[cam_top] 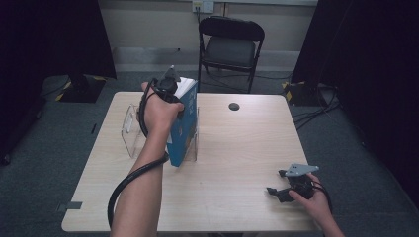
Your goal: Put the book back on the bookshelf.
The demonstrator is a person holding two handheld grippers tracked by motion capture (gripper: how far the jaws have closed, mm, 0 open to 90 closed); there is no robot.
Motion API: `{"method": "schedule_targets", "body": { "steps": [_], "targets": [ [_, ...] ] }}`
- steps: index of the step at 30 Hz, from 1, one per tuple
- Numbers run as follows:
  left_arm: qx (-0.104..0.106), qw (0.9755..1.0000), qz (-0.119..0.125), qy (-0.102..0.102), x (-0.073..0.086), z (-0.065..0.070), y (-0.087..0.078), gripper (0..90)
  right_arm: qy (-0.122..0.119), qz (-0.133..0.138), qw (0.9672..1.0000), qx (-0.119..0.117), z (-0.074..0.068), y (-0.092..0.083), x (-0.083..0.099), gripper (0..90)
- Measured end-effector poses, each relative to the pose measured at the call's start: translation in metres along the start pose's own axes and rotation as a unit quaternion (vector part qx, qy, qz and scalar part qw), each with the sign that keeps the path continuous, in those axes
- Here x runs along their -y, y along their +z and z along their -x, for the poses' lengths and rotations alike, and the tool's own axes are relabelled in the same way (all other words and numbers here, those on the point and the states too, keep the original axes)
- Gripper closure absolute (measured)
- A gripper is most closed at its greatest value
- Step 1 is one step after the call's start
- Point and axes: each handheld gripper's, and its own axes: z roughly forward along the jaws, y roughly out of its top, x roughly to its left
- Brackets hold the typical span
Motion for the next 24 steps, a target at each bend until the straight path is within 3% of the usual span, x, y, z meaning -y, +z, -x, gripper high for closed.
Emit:
{"method": "schedule_targets", "body": {
  "steps": [10, 24],
  "targets": [
    [-0.012, 0.9999, 0.008, 0.003, -0.0006, 0.0023, 0.0042, 61.8, -0.001, 0.0, 1.0, 0.0, 0.0002, 0.0001, -0.0001, 11.8],
    [-0.022, 0.9995, 0.011, -0.019, 0.0011, 0.0044, 0.0089, 61.9, -0.002, -0.001, 1.0, 0.0, 0.0003, 0.0, -0.0002, 11.8]
  ]
}}
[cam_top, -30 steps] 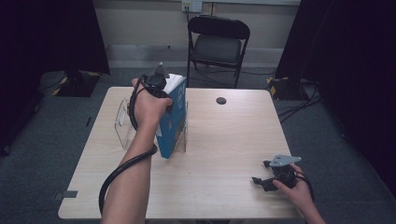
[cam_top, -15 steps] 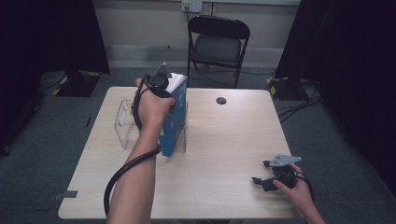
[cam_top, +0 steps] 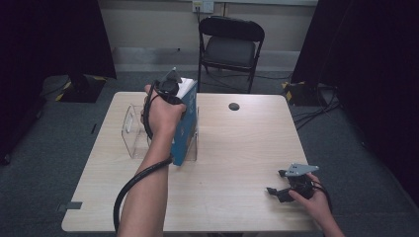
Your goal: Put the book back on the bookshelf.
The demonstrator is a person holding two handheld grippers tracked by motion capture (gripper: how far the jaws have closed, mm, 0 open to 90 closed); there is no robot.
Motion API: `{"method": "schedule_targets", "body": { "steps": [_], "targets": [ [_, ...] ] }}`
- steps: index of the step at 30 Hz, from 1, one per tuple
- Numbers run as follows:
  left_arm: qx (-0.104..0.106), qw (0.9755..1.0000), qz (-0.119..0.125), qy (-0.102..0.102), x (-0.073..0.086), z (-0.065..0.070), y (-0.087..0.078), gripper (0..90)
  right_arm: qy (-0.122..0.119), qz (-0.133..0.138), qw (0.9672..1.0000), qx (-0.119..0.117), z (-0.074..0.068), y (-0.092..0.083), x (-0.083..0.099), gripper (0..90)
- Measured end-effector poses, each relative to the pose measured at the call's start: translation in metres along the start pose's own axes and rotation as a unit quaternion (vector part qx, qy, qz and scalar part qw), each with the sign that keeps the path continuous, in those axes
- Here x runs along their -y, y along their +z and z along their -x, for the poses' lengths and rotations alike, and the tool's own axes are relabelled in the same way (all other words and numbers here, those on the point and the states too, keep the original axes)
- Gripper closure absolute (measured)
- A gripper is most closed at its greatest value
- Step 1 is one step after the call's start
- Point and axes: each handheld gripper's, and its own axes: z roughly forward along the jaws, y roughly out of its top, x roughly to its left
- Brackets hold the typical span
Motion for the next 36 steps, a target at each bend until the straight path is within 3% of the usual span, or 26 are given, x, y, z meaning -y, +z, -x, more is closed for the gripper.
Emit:
{"method": "schedule_targets", "body": {
  "steps": [23, 36],
  "targets": [
    [-0.003, 0.9998, 0.02, -0.007, 0.007, 0.002, 0.016, 61.8, 0.001, 0.001, 1.0, -0.002, 0.0, 0.0, 0.0, 11.8],
    [-0.009, 0.9995, 0.03, 0.009, 0.008, 0.006, 0.02, 61.7, -0.006, 0.002, 1.0, -0.006, 0.001, 0.002, -0.001, 11.8]
  ]
}}
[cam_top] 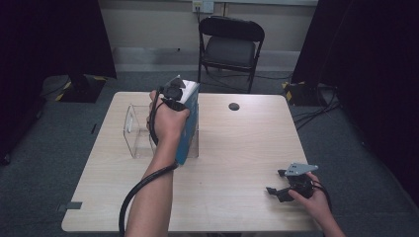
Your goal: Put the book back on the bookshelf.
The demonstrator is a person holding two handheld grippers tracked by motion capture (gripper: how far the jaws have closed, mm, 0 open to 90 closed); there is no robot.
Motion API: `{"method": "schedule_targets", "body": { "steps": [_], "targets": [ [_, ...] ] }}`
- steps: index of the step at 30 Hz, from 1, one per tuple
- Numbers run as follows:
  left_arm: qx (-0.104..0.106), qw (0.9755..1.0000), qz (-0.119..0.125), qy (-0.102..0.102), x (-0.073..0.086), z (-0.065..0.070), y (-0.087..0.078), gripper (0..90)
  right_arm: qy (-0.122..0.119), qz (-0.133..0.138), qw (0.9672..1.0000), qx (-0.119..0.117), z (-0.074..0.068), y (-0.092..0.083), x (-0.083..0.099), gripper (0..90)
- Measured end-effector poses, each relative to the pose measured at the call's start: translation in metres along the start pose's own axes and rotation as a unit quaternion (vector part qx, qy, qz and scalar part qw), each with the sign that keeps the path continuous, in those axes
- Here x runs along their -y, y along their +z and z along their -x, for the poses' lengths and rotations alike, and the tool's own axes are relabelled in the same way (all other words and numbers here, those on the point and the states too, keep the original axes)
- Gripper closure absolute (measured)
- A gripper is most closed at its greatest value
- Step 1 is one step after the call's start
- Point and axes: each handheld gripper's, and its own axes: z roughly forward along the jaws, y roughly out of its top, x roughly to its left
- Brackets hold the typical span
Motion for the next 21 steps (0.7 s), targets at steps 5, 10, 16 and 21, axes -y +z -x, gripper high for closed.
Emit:
{"method": "schedule_targets", "body": {
  "steps": [5, 10, 16, 21],
  "targets": [
    [0.0, 1.0, 0.002, 0.004, 0.0014, 0.0008, 0.0001, 61.5, 0.002, -0.001, 1.0, -0.001, 0.0003, 0.0009, -0.0011, 11.8],
    [-0.004, 1.0, 0.003, 0.004, 0.0019, 0.003, 0.0004, 61.2, 0.001, -0.001, 1.0, -0.002, 0.0005, 0.0012, -0.0014, 11.8],
    [-0.002, 1.0, 0.0, 0.01, 0.0019, 0.003, 0.0003, 60.7, 0.001, -0.001, 1.0, -0.002, 0.0004, 0.0012, -0.0014, 11.8],
    [-0.001, 0.9999, 0.002, 0.011, 0.0021, 0.0041, 0.0006, 60.2, 0.001, -0.001, 1.0, -0.002, 0.0005, 0.0012, -0.0014, 11.8]
  ]
}}
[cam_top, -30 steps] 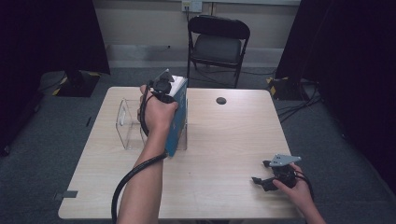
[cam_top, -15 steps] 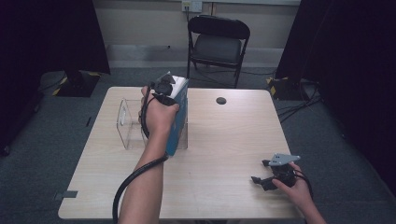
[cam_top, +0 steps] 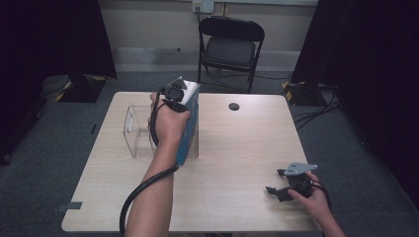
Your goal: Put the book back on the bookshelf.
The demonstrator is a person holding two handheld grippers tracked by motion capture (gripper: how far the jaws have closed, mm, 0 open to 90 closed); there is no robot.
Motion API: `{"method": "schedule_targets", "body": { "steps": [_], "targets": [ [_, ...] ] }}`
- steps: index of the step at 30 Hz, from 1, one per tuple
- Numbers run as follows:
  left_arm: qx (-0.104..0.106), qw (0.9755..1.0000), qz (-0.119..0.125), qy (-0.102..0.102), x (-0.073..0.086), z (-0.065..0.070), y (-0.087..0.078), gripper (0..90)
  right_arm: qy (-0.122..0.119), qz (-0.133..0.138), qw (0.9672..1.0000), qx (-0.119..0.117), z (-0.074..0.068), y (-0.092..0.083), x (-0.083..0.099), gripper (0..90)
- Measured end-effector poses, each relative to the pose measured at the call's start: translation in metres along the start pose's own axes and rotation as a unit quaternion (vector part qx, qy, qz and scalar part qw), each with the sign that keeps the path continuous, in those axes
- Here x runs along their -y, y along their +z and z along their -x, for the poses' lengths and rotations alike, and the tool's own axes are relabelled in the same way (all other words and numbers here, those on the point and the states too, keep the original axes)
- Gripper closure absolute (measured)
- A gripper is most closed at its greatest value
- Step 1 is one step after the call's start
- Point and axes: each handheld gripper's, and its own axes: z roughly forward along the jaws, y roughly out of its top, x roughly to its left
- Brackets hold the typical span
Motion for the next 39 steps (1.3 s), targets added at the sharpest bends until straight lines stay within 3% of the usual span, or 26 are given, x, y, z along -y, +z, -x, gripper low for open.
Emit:
{"method": "schedule_targets", "body": {
  "steps": [11, 17, 20, 24, 36, 39],
  "targets": [
    [0.008, 0.9999, 0.011, -0.006, 0.002, -0.003, -0.003, 57.0, 0.001, 0.0, 1.0, 0.0, 0.0, 0.0, 0.0, 11.9],
    [0.018, 0.9997, 0.012, 0.009, 0.004, -0.004, -0.009, 52.0, 0.0, 0.0, 1.0, 0.001, 0.0, 0.0, 0.0, 11.9],
    [0.023, 0.9993, 0.03, 0.008, 0.005, -0.006, -0.013, 51.1, -0.001, 0.001, 1.0, 0.001, 0.0, 0.0, 0.0, 11.9],
    [0.026, 0.999, 0.032, 0.019, 0.005, -0.007, -0.019, 49.0, 0.0, 0.0, 1.0, 0.001, 0.0, 0.0, 0.0, 11.8],
    [0.058, 0.9978, 0.022, 0.023, 0.011, -0.012, -0.024, 39.8, -0.002, 0.001, 1.0, 0.001, 0.0, 0.0, 0.0, 11.9],
    [0.067, 0.997, 0.032, 0.019, 0.013, -0.013, -0.028, 38.7, -0.002, 0.001, 1.0, 0.001, 0.0, 0.0, 0.0, 11.9]
  ]
}}
